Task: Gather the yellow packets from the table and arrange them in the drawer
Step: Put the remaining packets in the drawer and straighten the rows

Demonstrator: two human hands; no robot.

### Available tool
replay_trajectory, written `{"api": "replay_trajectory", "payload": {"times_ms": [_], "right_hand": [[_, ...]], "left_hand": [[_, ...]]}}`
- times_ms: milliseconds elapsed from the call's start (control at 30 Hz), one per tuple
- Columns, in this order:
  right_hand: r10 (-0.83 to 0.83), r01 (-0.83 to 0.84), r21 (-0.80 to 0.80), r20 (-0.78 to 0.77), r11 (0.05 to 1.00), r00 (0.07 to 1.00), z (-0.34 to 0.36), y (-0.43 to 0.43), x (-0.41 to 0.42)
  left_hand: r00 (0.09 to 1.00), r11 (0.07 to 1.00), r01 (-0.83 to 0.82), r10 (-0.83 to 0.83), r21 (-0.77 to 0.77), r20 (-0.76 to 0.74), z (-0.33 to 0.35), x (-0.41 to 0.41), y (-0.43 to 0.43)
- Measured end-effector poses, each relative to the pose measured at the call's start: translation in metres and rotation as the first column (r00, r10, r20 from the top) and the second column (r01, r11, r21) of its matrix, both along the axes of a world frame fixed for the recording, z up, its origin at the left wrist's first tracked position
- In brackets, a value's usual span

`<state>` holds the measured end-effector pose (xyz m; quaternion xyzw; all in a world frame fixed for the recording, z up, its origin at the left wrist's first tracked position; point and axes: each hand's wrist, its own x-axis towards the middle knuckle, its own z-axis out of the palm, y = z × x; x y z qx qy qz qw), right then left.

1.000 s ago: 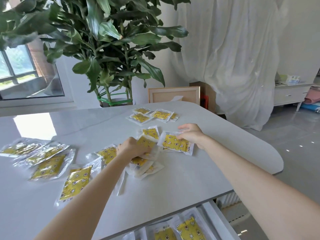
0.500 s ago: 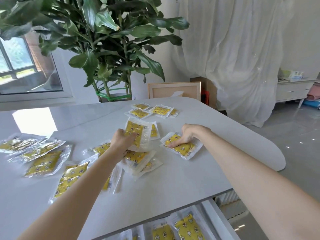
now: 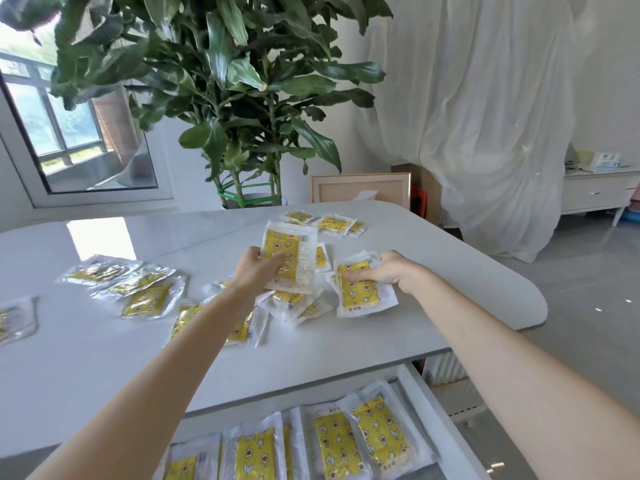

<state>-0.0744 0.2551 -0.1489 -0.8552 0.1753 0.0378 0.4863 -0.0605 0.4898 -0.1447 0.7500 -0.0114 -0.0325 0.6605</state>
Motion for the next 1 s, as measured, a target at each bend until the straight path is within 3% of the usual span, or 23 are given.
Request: {"api": "replay_trajectory", "payload": {"times_ms": [100,200,367,500,700,800,1000], "right_hand": [[-0.014,-0.003,0.259,0.065,0.966,0.998,0.004,0.008,-0.018],[0.022,-0.054,0.523,0.067,0.85,0.997,0.016,0.026,-0.049],[0.121,-0.111,0.649,0.029,0.752,0.992,0.012,0.048,-0.1],[0.232,-0.19,0.687,0.033,0.701,0.972,-0.006,0.065,-0.143],[0.393,-0.263,0.699,-0.028,0.665,0.919,-0.034,0.076,-0.188],[0.458,-0.296,0.621,-0.115,0.725,0.881,-0.043,0.079,-0.198],[0.378,-0.235,0.455,-0.254,0.859,0.89,-0.067,0.08,-0.196]], "left_hand": [[1.0,1.0,-0.008,0.009,-0.018,0.022,0.009,-0.023,0.012],[0.999,1.0,-0.003,0.003,-0.004,0.052,0.015,-0.052,0.029],[0.999,0.998,0.01,-0.007,-0.057,0.04,0.012,-0.103,0.062],[0.999,0.997,0.043,-0.044,-0.07,-0.019,-0.006,-0.145,0.088],[0.972,0.979,0.202,-0.195,0.038,-0.132,-0.04,-0.193,0.115],[0.942,0.951,0.295,-0.273,0.095,-0.194,-0.057,-0.203,0.125],[0.869,0.877,0.419,-0.312,0.236,-0.384,-0.086,-0.203,0.148]]}}
